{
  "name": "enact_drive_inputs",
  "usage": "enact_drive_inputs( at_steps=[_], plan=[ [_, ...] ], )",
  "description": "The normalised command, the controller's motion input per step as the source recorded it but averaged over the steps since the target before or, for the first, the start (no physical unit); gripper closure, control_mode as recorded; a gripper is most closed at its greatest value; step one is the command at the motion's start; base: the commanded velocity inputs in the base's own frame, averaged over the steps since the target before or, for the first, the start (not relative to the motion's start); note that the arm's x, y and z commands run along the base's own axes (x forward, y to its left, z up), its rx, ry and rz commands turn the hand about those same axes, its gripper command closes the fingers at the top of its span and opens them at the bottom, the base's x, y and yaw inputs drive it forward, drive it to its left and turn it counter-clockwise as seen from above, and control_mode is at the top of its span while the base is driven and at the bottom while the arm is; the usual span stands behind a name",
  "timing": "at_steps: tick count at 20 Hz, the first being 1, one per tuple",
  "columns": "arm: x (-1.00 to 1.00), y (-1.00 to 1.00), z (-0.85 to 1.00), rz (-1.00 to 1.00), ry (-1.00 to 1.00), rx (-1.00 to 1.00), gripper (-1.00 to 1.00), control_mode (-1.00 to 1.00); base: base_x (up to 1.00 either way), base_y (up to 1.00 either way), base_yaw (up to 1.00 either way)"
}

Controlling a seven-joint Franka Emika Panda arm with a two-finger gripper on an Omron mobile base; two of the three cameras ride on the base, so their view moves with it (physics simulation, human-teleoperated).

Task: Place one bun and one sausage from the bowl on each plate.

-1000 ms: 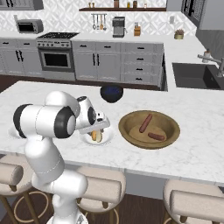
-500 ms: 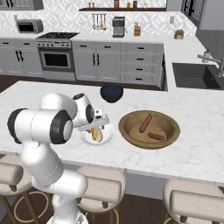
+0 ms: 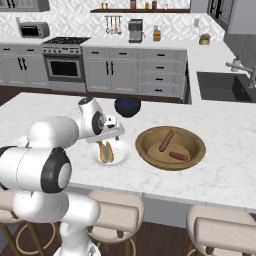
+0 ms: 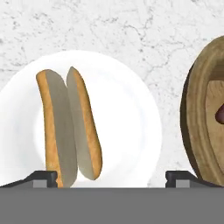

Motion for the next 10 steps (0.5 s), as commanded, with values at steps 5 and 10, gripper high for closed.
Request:
enact_drive_inputs(
  at_steps=[5, 10],
  plan=[
    [-0.01, -0.58, 0.44, -0.15, 0.00, 0.11, -1.00, -1.00, 0.00, 0.00, 0.00],
    [0.00, -0.92, 0.18, -0.12, 0.00, 0.16, -1.00, -1.00, 0.00, 0.00, 0.00]
  ],
)
